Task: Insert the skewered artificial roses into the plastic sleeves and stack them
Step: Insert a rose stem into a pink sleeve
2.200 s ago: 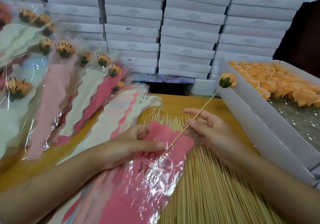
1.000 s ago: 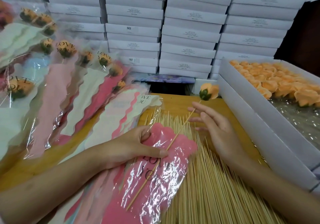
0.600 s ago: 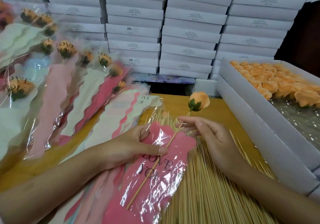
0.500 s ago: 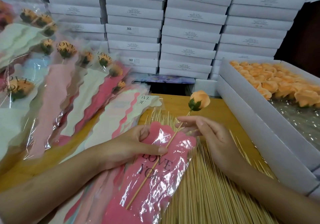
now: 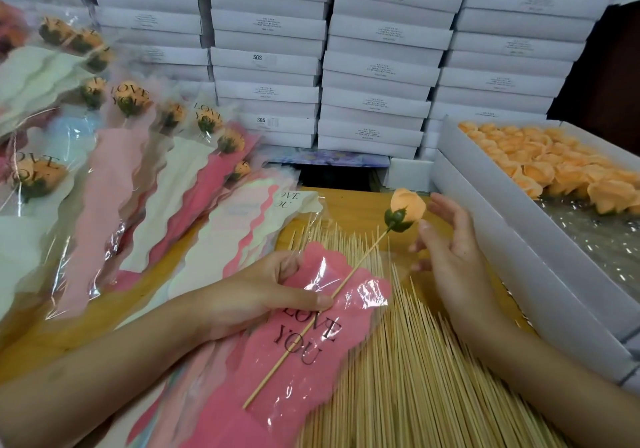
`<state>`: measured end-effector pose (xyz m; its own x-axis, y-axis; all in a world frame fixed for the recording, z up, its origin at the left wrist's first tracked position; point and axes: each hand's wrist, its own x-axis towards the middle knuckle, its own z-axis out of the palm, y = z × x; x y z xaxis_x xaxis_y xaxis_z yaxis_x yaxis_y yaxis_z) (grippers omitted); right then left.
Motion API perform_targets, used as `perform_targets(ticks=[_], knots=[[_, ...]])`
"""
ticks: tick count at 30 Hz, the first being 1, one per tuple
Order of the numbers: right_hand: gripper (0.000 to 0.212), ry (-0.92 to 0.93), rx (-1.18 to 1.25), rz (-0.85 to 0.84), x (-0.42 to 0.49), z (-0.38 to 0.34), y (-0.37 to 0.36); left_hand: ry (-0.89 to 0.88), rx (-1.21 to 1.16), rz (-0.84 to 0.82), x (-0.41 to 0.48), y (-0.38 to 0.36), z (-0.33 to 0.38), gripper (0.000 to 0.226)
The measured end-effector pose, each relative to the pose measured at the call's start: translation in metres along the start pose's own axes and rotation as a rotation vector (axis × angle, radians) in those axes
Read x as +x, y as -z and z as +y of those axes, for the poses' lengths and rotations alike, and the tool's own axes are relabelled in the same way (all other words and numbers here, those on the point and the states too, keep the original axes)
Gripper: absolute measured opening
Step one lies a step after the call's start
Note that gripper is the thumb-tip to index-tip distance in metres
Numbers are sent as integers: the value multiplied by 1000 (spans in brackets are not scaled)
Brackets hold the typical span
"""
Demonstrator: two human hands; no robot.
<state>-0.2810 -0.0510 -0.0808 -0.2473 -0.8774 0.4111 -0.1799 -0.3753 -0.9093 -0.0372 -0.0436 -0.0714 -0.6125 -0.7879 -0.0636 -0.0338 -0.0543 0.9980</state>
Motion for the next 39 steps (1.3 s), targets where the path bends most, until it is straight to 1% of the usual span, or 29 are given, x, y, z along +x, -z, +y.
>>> perform_targets(ticks=[1, 2, 4, 5, 6, 7, 9, 10, 12, 13, 14, 15, 16, 17, 21, 22, 24, 25, 28, 36, 39], knots=[[32, -27, 12, -24, 0, 1, 0, -9, 7, -24, -1, 0, 1, 37], [31, -48, 17, -50, 0, 1, -1, -9, 11, -27, -1, -1, 1, 37], [28, -67, 24, -90, 0, 0, -1, -2, 6, 0, 0, -1, 1, 57], [26, -69, 35, -99, 0, -1, -1, -3, 6, 17, 0, -1, 1, 61], [26, -71, 48, -105, 0, -1, 0, -6, 17, 22, 0, -1, 2, 60], [26, -72, 61, -112, -1, -2, 0, -9, 27, 11, 0, 0, 1, 54], [25, -65, 85, -132, -2, -2, 0, -15, 45, 0, 1, 2, 0, 31], [24, -54, 87, -144, -3, -2, 0, -18, 50, -4, 0, 2, -1, 24], [23, -29, 72, -171, -4, -3, -2, -27, 55, -10, 2, 3, -3, 28], [22, -22, 67, -186, -5, -3, -2, -27, 52, -19, 2, 3, -2, 25], [22, -18, 63, -201, -5, -3, -3, -26, 45, -30, 1, 2, -2, 13], [22, -14, 60, -214, -6, -3, -3, -29, 39, -47, 1, 2, -2, 11], [22, -9, 56, -224, -6, -3, -3, -30, 31, -48, 1, 2, -1, 24], [21, -6, 55, -231, -6, -3, -3, -25, 29, -57, 1, 1, 0, 28], [20, 3, 70, -247, -7, -5, -4, -46, 44, -65, 1, 2, -1, 9], [20, 7, 73, -256, -7, -5, -4, -48, 47, -66, 1, 2, -1, 10], [19, 16, 74, -276, -8, -5, -3, -26, 43, -47, 2, 4, -3, 27], [19, 22, 70, -284, -8, -5, -3, -18, 37, -43, 2, 3, -3, 30], [19, 29, 65, -301, -9, -6, -2, -6, 19, -31, 1, 1, -1, 16], [13, 12, 37, -305, -10, -6, -5, -40, 5, -28, 1, -2, 1, 33], [14, 5, 31, -322, -11, -9, -6, -60, 3, -47, 0, -4, 3, 30]])
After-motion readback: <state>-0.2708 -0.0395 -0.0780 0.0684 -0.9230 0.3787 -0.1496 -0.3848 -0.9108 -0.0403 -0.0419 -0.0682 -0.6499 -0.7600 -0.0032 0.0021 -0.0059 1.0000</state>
